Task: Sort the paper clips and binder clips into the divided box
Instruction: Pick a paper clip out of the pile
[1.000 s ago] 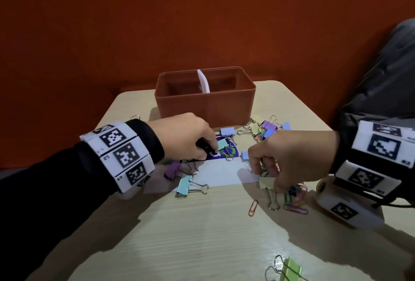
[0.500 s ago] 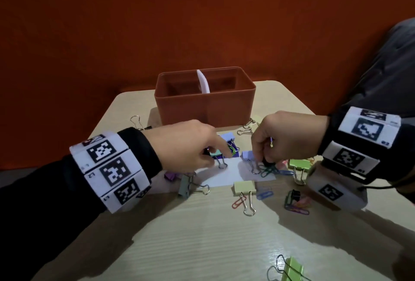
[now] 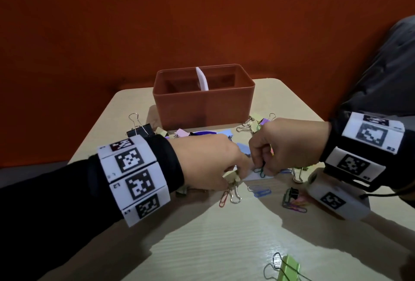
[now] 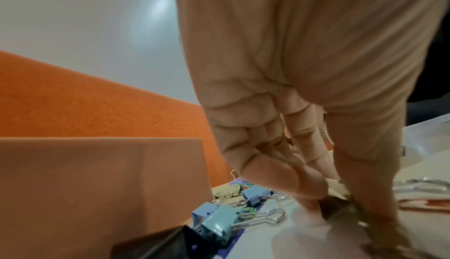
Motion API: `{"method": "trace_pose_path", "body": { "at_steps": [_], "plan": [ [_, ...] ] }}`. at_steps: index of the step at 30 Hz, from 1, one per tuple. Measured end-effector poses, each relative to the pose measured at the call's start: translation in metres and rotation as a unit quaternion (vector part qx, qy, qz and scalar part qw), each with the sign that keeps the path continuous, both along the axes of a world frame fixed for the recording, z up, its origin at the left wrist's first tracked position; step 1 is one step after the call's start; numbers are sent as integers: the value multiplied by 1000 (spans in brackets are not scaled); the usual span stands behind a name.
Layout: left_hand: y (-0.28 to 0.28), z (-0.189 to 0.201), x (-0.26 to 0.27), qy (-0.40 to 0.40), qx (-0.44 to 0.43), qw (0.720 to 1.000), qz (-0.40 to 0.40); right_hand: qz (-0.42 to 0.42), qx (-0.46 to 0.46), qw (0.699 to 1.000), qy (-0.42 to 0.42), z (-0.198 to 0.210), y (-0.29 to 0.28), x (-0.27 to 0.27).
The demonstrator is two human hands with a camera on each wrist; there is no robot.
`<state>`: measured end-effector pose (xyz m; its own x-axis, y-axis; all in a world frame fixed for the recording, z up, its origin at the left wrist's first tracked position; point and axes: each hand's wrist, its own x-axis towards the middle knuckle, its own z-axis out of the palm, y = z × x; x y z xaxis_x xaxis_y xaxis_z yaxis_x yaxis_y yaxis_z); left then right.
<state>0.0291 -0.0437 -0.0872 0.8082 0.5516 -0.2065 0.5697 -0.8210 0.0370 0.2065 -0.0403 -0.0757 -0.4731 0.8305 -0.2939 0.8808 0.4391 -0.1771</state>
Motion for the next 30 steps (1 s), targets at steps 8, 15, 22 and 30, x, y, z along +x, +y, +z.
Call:
{"method": "trace_pose_path", "body": {
  "at_steps": [8, 15, 22, 30],
  "plan": [
    [10, 21, -20, -38, 35, 986, 156, -12, 28, 999, 15, 0, 2, 8],
    [12, 13, -23, 43, 93, 982, 158, 19, 30, 999, 6, 7, 1, 2],
    [-9, 4, -5, -12, -67, 998, -2, 60, 27, 995, -75, 2, -1, -11],
    [-10, 2, 1, -9, -61, 998, -18, 63, 0, 997, -35, -2, 3, -8]
  ]
}}
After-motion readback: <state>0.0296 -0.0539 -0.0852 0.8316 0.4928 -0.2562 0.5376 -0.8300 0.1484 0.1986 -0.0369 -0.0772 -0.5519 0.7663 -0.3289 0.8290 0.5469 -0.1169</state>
